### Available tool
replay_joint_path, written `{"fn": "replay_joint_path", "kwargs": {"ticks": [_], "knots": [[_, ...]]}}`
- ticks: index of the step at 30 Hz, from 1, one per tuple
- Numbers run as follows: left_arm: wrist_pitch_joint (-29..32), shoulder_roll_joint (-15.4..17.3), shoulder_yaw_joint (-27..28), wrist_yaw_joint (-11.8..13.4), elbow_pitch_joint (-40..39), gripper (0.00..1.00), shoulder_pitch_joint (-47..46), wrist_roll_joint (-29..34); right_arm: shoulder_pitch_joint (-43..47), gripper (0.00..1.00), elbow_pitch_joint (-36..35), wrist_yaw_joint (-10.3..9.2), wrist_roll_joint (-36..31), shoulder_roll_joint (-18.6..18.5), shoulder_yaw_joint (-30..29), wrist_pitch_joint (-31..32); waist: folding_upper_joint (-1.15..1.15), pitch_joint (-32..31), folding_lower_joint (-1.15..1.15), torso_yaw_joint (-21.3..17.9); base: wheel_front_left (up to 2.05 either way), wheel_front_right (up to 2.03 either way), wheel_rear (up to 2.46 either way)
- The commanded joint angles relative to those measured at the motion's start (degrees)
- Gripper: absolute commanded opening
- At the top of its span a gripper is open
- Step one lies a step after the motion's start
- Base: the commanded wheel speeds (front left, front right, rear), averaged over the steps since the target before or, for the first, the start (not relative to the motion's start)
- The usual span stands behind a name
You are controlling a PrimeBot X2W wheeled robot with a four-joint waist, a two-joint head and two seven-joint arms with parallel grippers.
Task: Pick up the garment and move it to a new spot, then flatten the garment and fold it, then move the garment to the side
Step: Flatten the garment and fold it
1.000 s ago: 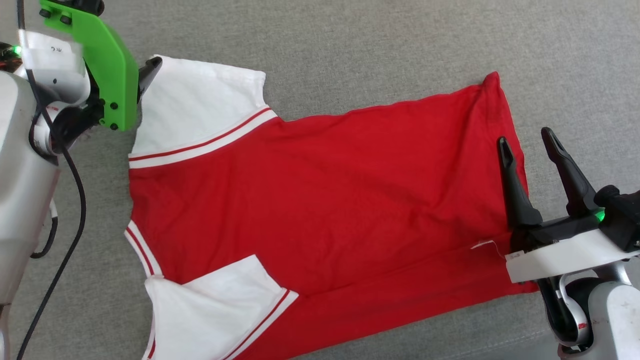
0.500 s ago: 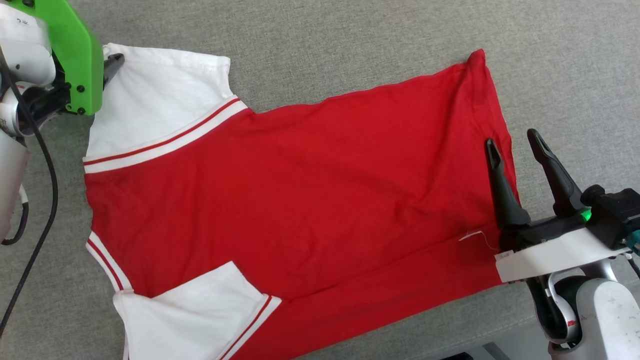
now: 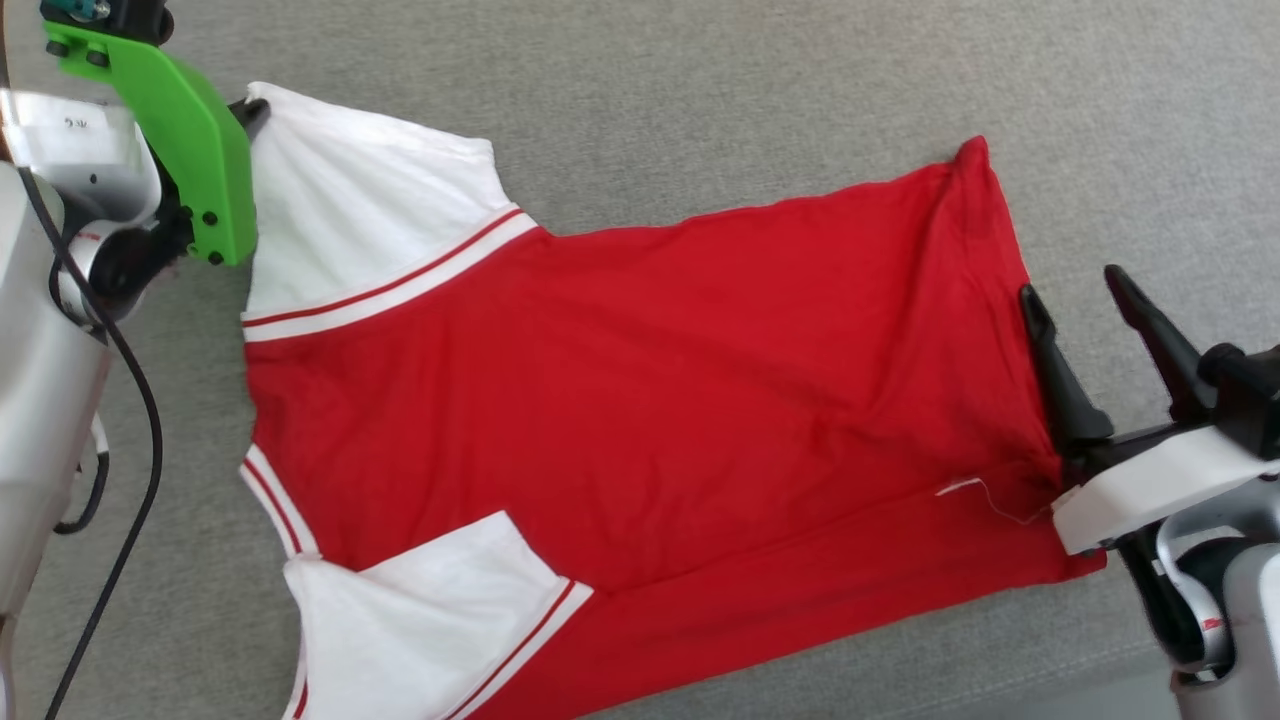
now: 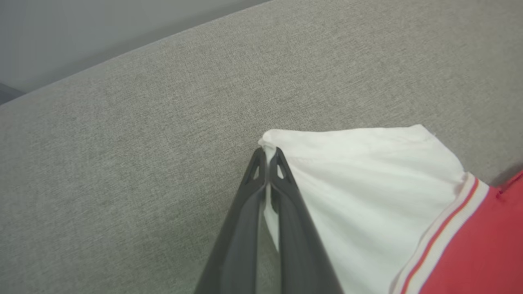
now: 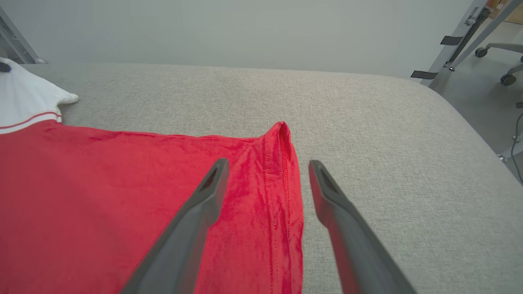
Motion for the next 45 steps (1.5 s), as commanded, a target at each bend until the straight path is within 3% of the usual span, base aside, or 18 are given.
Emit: {"fn": "replay_joint_path", "kwargs": {"ticks": [1, 15, 25, 41, 43, 45], "knots": [[-0.78, 0.64, 0.36, -0.05, -1.66, 0.0, 1.76, -1.11, -1.31, 1.0, -0.49, -0.05, -0.37, -1.11, -0.57, 1.78, 0.4, -2.48, 0.0, 2.61, 0.0, 0.0, 0.0], [-4.94, 1.96, -0.72, 3.86, -23.14, 0.0, 14.41, -1.05, -8.65, 1.0, 1.66, -0.05, 3.74, -17.93, 2.62, 29.15, 0.4, -5.38, 0.0, 10.61, 0.0, 0.0, 0.0], [-6.95, 2.48, -0.86, 6.62, -34.71, 0.0, 18.69, -0.01, -19.44, 1.0, 8.16, -0.05, 6.79, -18.92, 1.35, 44.04, 0.4, -1.84, 0.0, 14.89, 0.0, 0.0, 0.0], [-8.46, 1.23, -2.24, 6.29, -37.84, 0.0, 18.18, 1.05, -21.93, 1.0, 19.94, -0.05, 4.29, -18.79, 1.54, 47.14, 0.4, 1.29, 0.0, 18.52, 0.0, 0.0, 0.0], [-8.67, 1.24, -2.22, 6.23, -37.29, 0.0, 18.27, 0.94, -21.7, 0.3, 20.72, -0.05, 4.37, -18.73, 1.79, 46.85, 0.4, 1.23, 0.0, 18.53, 0.0, 0.0, 0.0], [-8.89, 1.35, -2.17, 6.2, -36.6, 0.0, 18.4, 0.89, -21.78, 0.0, 21.32, -0.05, 4.23, -18.69, 1.77, 45.62, 0.4, 1.01, 0.0, 18.44, 0.0, 0.0, 0.0]]}}
